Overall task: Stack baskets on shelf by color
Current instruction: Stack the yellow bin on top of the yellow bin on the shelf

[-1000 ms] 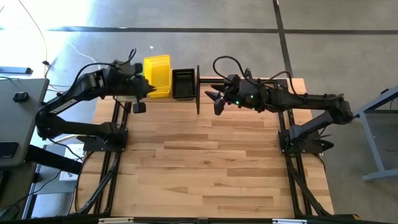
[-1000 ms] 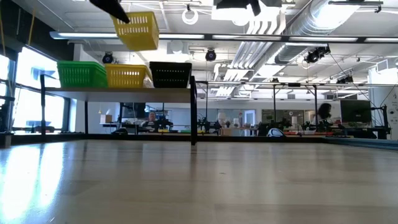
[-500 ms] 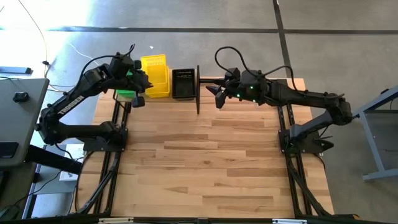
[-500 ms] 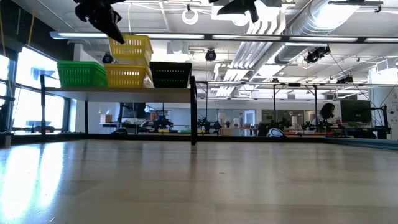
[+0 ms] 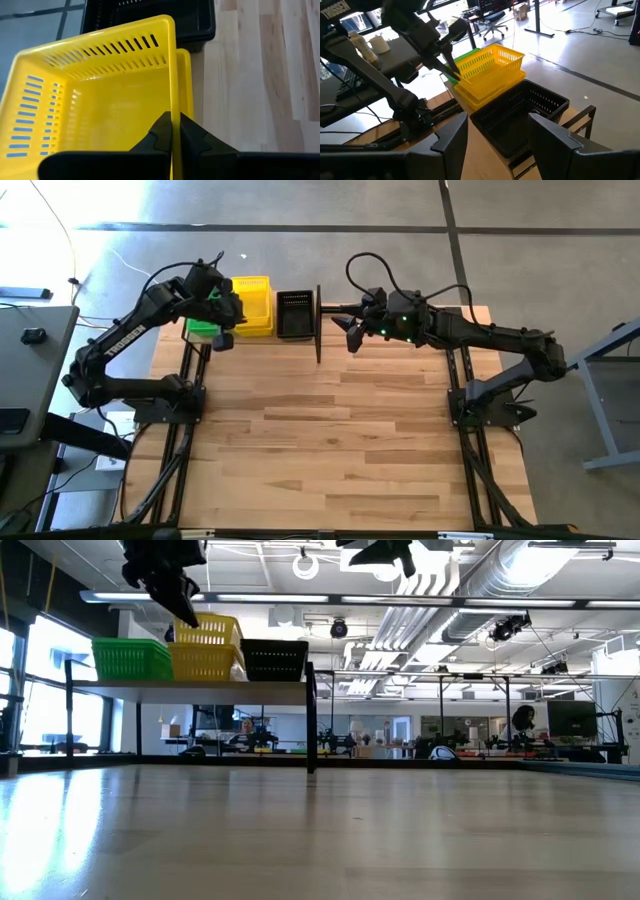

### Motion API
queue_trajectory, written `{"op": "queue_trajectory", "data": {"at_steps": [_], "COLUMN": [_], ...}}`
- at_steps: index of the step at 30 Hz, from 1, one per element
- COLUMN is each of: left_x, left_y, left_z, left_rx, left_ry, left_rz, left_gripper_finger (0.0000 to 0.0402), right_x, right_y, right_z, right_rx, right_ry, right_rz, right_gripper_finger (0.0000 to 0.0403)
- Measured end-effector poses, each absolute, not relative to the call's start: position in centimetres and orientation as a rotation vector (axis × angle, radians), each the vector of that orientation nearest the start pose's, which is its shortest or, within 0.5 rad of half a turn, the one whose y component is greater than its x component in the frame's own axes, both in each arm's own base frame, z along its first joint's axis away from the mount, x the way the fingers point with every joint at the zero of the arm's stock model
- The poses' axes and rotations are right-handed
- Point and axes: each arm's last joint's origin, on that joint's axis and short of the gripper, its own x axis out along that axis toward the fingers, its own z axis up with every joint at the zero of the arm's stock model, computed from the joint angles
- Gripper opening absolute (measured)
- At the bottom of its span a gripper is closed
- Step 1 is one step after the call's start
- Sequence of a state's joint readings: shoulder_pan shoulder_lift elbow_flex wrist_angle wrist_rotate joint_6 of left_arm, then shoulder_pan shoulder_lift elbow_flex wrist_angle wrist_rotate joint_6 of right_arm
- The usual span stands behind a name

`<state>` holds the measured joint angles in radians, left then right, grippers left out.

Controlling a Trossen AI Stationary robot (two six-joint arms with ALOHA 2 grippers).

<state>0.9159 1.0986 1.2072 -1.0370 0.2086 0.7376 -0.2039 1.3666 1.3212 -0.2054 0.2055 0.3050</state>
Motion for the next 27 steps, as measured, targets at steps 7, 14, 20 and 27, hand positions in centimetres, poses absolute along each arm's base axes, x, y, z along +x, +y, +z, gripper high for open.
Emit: {"op": "queue_trajectory", "data": {"at_steps": [7, 14, 20, 27], "left_x": [12.8, 13.1, 12.9, 12.6], "left_y": [16.0, 16.3, 16.5, 16.2], "left_z": [34.0, 33.5, 33.5, 33.2], "left_rx": [0.154, 0.138, 0.165, 0.187], "left_ry": [1.014, 1.037, 1.083, 1.160], "left_rz": [0.296, 0.283, 0.320, 0.302], "left_gripper_finger": [0.0000, 0.0000, 0.0016, 0.0057], "right_x": [29.9, 29.9, 29.9, 29.9], "right_y": [-6.8, -6.8, -6.8, -6.8], "right_z": [38.7, 38.7, 38.7, 38.7], "right_rx": [0.281, 0.273, 0.273, 0.273], "right_ry": [0.193, 0.194, 0.194, 0.194], "right_rz": [-0.440, -0.439, -0.440, -0.440], "right_gripper_finger": [0.0186, 0.0186, 0.0186, 0.0186]}}
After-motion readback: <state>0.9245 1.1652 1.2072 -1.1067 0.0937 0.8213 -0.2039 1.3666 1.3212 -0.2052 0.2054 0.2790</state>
